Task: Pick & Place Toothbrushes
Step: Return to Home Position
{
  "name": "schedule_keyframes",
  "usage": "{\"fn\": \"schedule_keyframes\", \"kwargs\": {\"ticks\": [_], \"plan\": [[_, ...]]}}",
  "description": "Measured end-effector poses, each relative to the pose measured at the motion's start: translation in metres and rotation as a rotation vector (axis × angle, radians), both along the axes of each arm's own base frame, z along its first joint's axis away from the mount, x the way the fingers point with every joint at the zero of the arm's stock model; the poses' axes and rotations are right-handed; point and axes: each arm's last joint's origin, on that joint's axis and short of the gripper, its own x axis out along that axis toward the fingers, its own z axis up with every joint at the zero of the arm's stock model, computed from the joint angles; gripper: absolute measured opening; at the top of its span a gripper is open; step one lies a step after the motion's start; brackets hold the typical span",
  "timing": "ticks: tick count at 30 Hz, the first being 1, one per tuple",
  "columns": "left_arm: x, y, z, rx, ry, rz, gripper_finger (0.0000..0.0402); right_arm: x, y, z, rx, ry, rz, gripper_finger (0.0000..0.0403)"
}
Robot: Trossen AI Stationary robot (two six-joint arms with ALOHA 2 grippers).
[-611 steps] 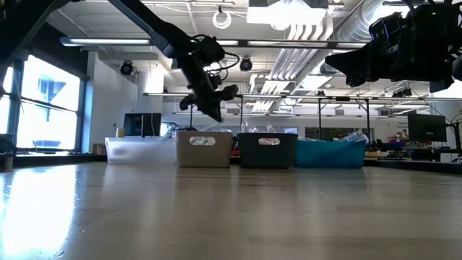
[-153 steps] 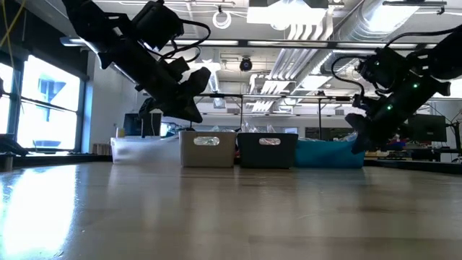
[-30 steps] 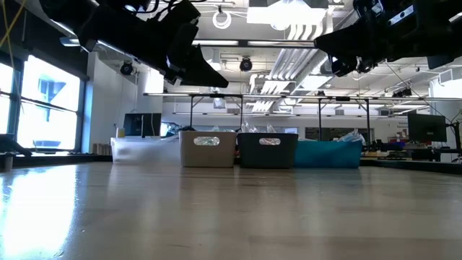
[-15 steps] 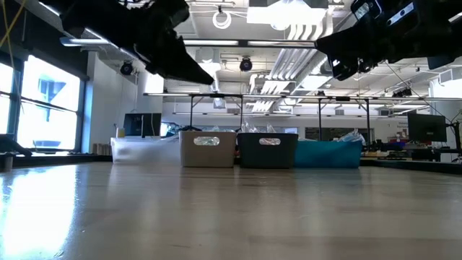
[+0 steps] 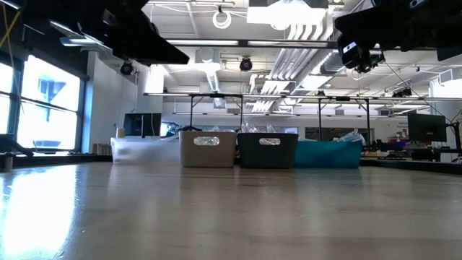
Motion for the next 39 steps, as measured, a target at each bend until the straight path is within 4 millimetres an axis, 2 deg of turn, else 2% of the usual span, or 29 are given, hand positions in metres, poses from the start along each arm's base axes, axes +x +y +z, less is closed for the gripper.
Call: {"fn": "schedule_keyframes", "kwargs": {"ticks": [13, 23, 39], "plan": [[-0.036, 0.009, 0.001, -0.024, -0.091, -0.039, 0.0000, -0.038, -0.001, 0.019, 0.007, -0.079, -0.006, 0.0002], [-0.061, 0.015, 0.000, -0.056, -0.170, -0.086, 0.0000, -0.061, -0.002, 0.026, 0.012, -0.133, -0.006, 0.0002], [-0.097, 0.021, 0.004, -0.080, -0.308, -0.260, 0.0000, -0.083, -0.002, 0.029, 0.014, -0.192, -0.005, 0.0002]]}}
